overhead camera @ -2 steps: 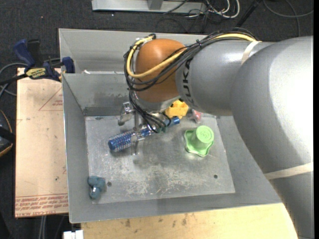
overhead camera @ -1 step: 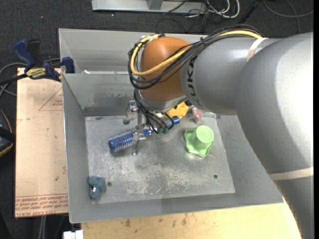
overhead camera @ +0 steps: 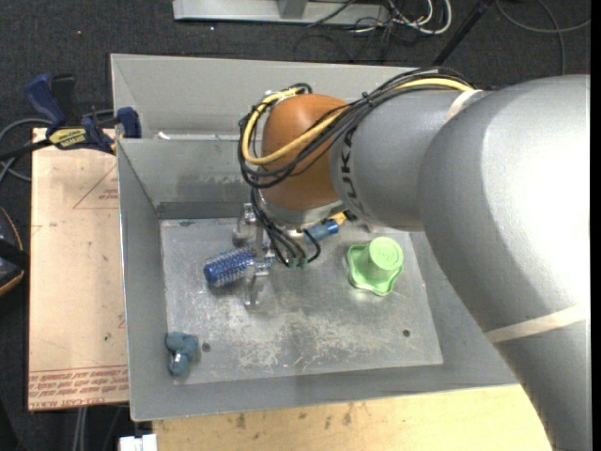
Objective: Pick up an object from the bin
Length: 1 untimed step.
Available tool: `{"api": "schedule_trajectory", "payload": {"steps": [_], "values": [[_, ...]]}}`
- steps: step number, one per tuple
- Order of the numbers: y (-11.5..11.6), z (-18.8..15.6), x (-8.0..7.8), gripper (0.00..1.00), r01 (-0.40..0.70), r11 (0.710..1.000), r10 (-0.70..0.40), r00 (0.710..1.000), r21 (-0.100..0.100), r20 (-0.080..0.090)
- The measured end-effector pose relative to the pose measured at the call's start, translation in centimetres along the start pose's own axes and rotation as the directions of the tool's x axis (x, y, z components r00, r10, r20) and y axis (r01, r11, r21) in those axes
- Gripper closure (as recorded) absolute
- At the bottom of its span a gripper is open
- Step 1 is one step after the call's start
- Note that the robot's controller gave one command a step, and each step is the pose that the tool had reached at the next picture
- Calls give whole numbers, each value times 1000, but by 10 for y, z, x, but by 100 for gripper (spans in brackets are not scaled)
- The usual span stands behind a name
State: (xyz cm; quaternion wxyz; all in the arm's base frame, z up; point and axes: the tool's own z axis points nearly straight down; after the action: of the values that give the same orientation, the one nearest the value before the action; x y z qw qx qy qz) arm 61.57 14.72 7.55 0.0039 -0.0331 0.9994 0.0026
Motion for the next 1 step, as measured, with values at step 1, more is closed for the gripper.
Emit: {"api": "schedule_trajectory", "payload": {"steps": [1], "values": [[1, -3, -2, 0, 1, 1000, -1, 1000, 1, -1]]}}
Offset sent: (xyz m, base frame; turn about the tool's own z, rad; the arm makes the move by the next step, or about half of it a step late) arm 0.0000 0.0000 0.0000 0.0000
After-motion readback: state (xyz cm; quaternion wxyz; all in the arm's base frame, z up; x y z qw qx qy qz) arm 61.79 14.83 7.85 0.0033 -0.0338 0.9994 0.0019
